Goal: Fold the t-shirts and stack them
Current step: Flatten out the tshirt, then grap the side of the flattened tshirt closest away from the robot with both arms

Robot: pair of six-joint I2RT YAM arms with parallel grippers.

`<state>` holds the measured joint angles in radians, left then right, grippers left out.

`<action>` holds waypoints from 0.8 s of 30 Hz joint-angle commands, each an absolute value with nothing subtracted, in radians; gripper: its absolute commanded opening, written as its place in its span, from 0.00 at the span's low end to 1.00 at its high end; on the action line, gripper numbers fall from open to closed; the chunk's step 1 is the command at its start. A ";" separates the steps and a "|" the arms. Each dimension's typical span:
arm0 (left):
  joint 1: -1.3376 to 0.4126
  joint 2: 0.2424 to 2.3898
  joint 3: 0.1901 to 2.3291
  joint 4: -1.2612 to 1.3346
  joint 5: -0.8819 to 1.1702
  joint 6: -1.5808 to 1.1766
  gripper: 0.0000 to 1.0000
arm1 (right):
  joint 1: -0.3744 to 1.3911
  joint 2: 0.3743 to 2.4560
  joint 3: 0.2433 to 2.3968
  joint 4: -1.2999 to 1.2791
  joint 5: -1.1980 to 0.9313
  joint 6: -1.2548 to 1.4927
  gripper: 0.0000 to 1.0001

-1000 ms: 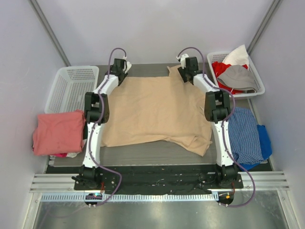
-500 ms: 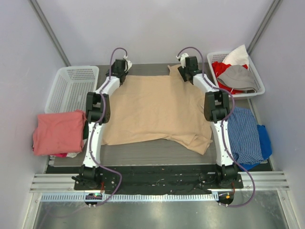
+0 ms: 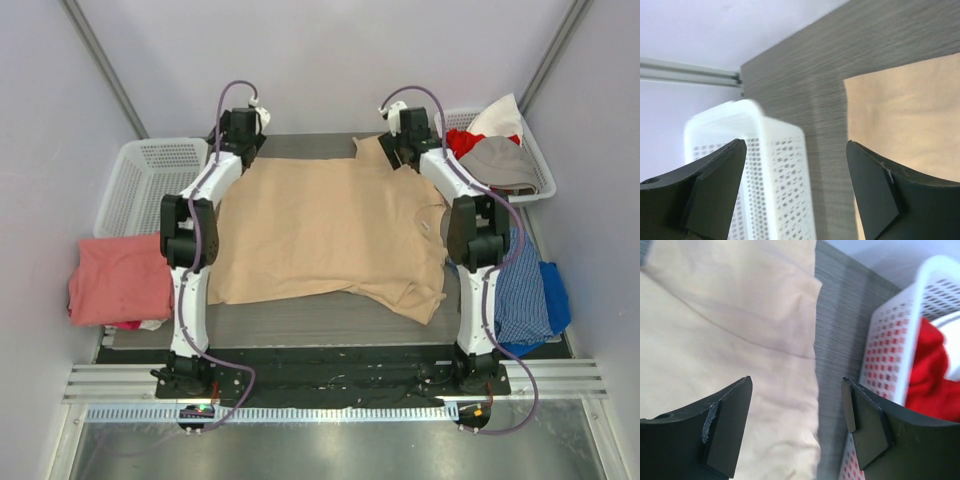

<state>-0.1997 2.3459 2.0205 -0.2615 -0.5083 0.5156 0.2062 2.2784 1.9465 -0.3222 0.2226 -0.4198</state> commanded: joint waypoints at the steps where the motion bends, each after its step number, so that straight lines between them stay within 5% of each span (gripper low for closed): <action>1: -0.212 2.151 1.935 -0.266 -0.505 0.499 0.88 | 0.227 2.053 1.847 -0.362 0.189 -0.399 0.80; 13: -0.239 1.514 1.252 -0.609 -0.164 0.471 0.86 | 0.385 1.507 1.117 -0.592 0.201 -0.450 0.75; 18: -0.250 1.323 1.135 -0.689 -0.094 0.459 0.87 | 0.411 1.338 1.025 -0.659 0.141 -0.403 0.87; 24: -0.264 1.178 1.045 -0.767 -0.068 0.436 0.88 | 0.480 1.216 0.942 -0.729 0.081 -0.374 0.83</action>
